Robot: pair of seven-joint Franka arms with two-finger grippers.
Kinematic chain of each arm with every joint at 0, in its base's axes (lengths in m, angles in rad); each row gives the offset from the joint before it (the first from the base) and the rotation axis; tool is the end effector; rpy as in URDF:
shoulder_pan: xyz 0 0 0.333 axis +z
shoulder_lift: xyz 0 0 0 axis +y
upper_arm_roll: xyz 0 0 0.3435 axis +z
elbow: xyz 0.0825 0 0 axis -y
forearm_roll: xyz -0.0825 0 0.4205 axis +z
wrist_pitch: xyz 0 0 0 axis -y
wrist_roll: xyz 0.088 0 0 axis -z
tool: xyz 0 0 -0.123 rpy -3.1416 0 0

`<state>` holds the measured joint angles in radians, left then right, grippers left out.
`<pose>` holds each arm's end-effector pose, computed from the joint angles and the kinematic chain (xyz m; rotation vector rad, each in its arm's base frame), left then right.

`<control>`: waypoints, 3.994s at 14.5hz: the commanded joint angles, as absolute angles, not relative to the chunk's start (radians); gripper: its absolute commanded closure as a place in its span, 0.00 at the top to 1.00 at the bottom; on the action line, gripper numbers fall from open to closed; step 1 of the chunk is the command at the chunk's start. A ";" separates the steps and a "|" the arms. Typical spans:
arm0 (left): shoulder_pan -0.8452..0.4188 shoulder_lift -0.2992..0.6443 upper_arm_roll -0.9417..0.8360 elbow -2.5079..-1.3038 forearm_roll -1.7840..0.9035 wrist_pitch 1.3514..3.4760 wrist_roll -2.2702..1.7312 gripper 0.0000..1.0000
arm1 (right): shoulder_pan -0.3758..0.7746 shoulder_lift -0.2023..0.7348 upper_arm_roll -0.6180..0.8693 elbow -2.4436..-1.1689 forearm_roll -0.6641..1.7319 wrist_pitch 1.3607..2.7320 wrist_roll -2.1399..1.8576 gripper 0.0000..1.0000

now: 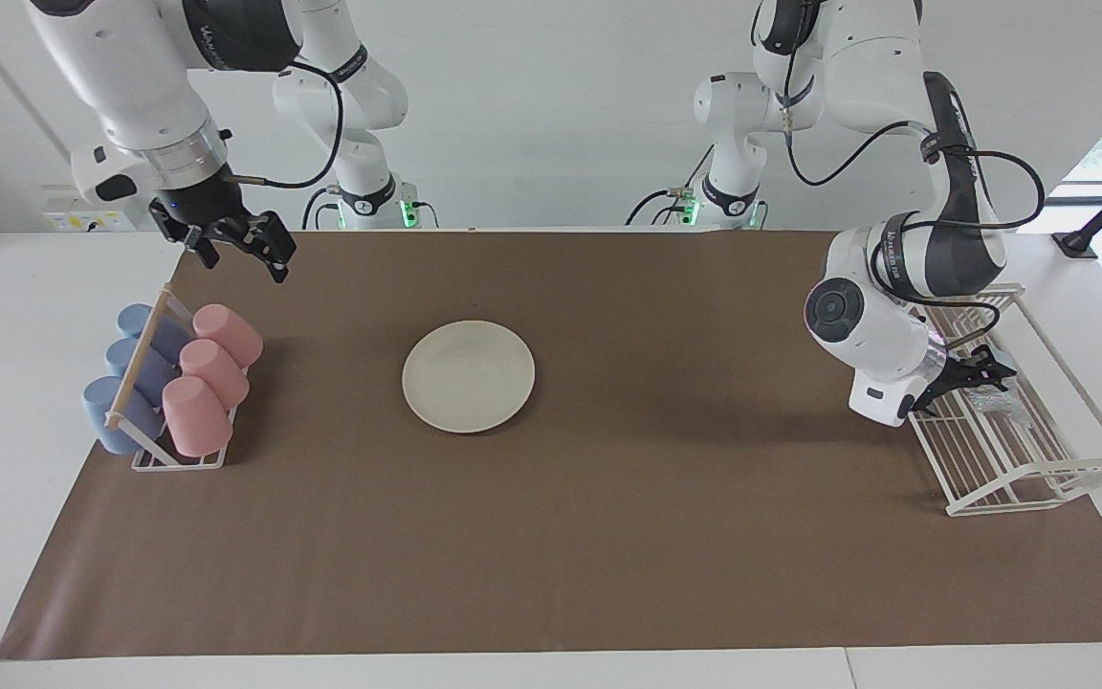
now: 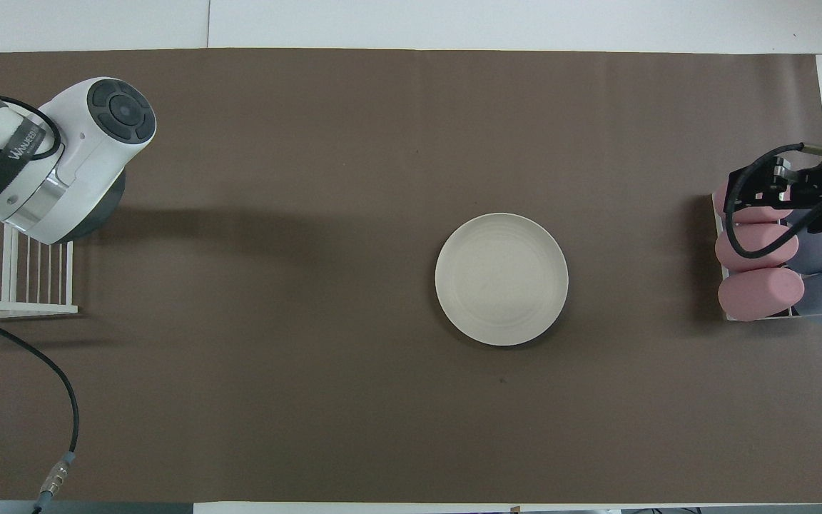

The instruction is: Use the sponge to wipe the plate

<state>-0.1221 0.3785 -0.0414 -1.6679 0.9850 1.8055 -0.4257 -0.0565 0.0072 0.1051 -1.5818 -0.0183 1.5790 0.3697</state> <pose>0.6961 -0.0280 0.4004 -2.2080 0.1179 -0.0647 0.5931 0.0264 0.6269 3.0822 -0.4988 -0.0095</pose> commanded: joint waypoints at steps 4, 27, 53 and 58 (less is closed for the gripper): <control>-0.114 0.365 -0.037 -1.674 1.009 1.819 -0.440 0.76 | -0.025 -0.005 0.114 -1.623 -0.009 1.681 0.538 1.00; -0.097 0.319 -0.037 -1.384 0.131 1.603 -0.407 0.00 | 0.081 -0.025 0.133 -1.664 0.106 1.729 1.145 1.00; -0.124 -0.100 -0.035 -2.315 -1.460 1.807 0.225 0.00 | 0.439 0.069 0.137 -1.890 0.549 2.324 1.739 1.00; -0.123 -0.072 -0.035 -2.329 -1.474 1.778 0.343 0.00 | 0.485 0.052 0.135 -1.894 0.546 2.234 1.807 1.00</control>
<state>-0.1175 -0.0566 -0.0439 -2.2994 -1.4501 1.7795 0.2927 0.4742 0.0712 0.1373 -1.8829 0.5290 2.2543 1.7916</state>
